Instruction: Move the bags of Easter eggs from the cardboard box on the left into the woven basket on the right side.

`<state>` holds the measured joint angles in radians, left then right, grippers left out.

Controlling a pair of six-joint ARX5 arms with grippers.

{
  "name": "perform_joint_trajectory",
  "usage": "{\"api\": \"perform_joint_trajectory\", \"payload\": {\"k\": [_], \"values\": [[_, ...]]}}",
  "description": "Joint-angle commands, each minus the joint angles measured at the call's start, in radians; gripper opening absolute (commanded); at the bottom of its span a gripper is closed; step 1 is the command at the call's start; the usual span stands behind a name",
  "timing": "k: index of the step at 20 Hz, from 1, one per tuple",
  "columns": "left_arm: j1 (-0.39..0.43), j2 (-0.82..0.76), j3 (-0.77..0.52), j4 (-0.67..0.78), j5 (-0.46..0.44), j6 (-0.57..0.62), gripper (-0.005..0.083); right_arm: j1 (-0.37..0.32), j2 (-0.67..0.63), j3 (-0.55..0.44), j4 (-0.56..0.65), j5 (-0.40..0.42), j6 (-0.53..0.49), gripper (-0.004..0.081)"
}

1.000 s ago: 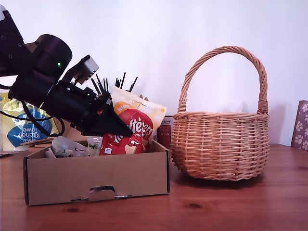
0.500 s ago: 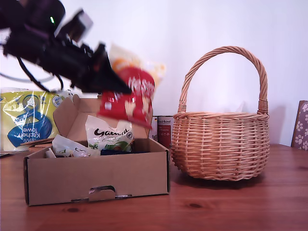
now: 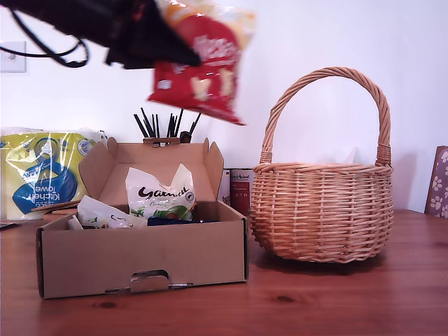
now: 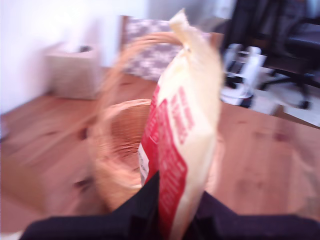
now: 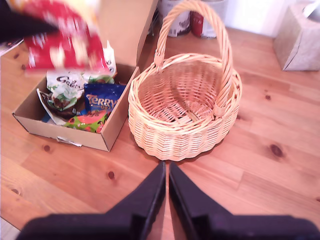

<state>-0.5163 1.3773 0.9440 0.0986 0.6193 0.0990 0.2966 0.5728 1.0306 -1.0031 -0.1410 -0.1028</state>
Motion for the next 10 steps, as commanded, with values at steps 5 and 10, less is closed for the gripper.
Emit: {"api": "perform_joint_trajectory", "payload": {"k": [5, 10], "values": [[-0.161, 0.044, 0.008, 0.167, -0.112, -0.014, -0.0019, 0.003, -0.011, 0.008, -0.012, 0.002, 0.002, -0.0012], [-0.238, 0.170, 0.010, 0.390, -0.238, -0.018, -0.0019, 0.003, -0.011, 0.008, -0.012, 0.002, 0.002, -0.0012]]}}
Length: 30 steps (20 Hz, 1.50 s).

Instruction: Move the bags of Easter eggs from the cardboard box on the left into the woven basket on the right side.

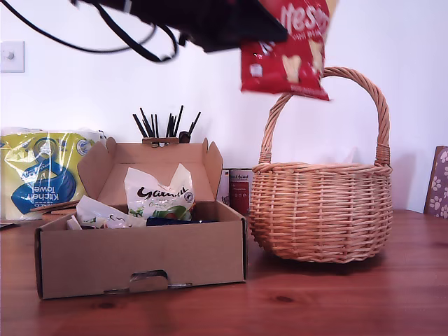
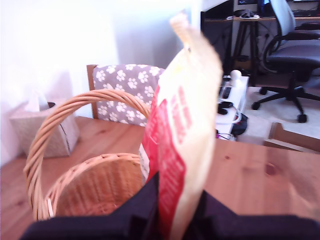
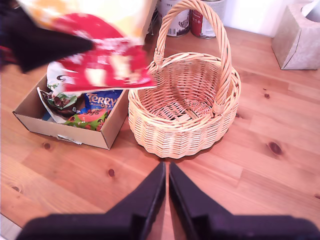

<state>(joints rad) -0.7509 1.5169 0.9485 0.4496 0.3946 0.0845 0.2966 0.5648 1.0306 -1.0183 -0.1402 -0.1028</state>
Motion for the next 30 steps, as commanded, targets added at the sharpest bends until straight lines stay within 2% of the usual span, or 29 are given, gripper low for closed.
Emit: {"api": "perform_joint_trajectory", "payload": {"k": [1, 6, 10, 16, 23, 30], "values": [[-0.012, 0.067, 0.010, 0.080, -0.039, -0.003, -0.0019, 0.003, -0.003, 0.008, 0.003, 0.002, 0.002, -0.0012], [-0.025, 0.259, 0.130, 0.112, -0.124, -0.008, -0.0019, 0.003, -0.003, 0.008, 0.001, 0.000, 0.002, -0.0012], [-0.025, 0.385, 0.240, 0.086, -0.149, -0.037, -0.0019, 0.003, -0.003, 0.008, -0.005, -0.008, 0.002, -0.0012], [-0.039, 0.492, 0.283, 0.069, -0.169, -0.124, -0.0019, 0.003, -0.003, 0.008, -0.004, -0.010, 0.001, -0.0012], [-0.043, 0.454, 0.284, -0.216, -0.169, -0.130, -0.0019, 0.003, -0.003, 0.008, -0.004, -0.010, 0.000, -0.0012], [-0.030, 0.363, 0.297, -0.308, -0.172, -0.130, -0.0019, 0.003, -0.003, 0.008, -0.004, -0.010, 0.000, -0.0012]]}}
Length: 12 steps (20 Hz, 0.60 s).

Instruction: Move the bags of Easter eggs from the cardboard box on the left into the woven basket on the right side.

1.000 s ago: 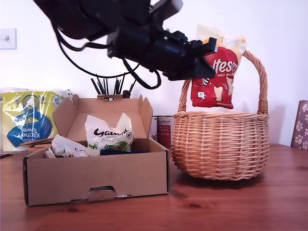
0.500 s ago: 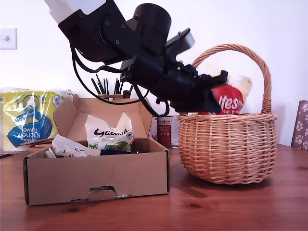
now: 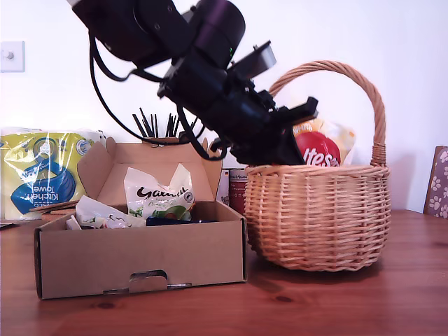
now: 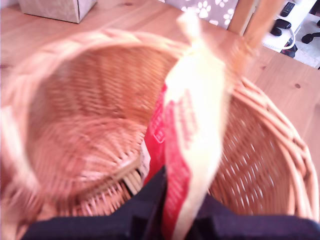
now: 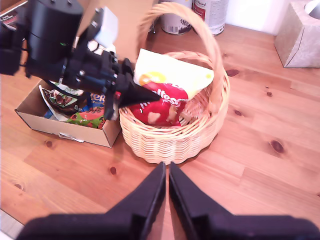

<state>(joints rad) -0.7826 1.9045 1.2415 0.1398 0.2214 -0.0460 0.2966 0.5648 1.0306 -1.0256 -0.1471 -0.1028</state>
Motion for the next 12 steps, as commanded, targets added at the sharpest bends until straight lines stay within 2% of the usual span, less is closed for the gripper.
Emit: {"api": "perform_joint_trajectory", "payload": {"k": [1, 4, 8, 10, 12], "values": [[0.002, -0.026, 0.013, -0.002, 0.002, 0.000, -0.0017, 0.003, -0.003, 0.008, 0.003, -0.003, 0.000, -0.0012], [0.002, -0.026, 0.029, -0.020, -0.004, 0.000, 0.0027, 0.003, -0.003, 0.008, 0.003, -0.004, 0.000, -0.0012], [-0.006, -0.026, 0.031, -0.019, -0.163, -0.006, 0.0375, 0.004, -0.003, 0.008, 0.003, -0.031, 0.001, -0.0012], [-0.006, -0.026, 0.037, -0.019, -0.227, 0.002, 0.0413, 0.004, -0.003, 0.008, 0.003, -0.058, 0.001, -0.0012], [-0.006, -0.026, 0.051, -0.021, -0.254, 0.002, 0.0402, 0.004, -0.003, 0.008, 0.003, -0.063, 0.001, -0.0012]]}}
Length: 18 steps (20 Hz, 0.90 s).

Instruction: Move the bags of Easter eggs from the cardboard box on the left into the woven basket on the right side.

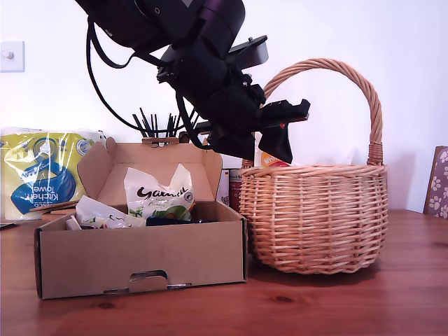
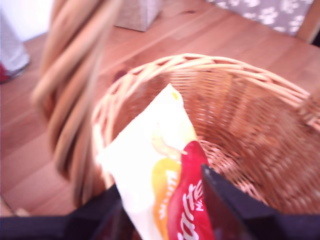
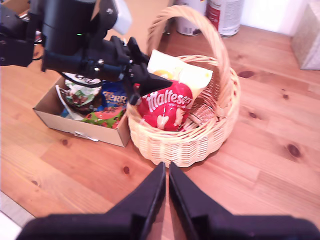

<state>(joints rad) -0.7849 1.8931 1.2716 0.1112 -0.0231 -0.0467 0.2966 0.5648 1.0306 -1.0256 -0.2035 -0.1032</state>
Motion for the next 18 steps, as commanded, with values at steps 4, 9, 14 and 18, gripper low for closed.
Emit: {"api": "perform_joint_trajectory", "payload": {"k": [4, 9, 14, 18], "values": [[-0.006, -0.059, 0.053, -0.054, -0.011, 0.015, 0.0157, 0.004, -0.003, 0.008, 0.003, -0.007, 0.001, -0.0012], [-0.019, -0.197, 0.059, -0.272, -0.008, 0.028, 0.0049, 0.004, -0.003, 0.008, 0.004, -0.007, 0.001, -0.0012], [-0.001, -0.341, 0.025, -0.524, -0.003, 0.079, -0.0024, 0.004, -0.003, 0.008, 0.005, -0.007, 0.001, -0.0012], [0.048, -0.460, -0.140, -0.449, 0.036, 0.081, -0.0024, 0.004, -0.003, 0.008, 0.004, -0.048, 0.011, -0.0012]]}}
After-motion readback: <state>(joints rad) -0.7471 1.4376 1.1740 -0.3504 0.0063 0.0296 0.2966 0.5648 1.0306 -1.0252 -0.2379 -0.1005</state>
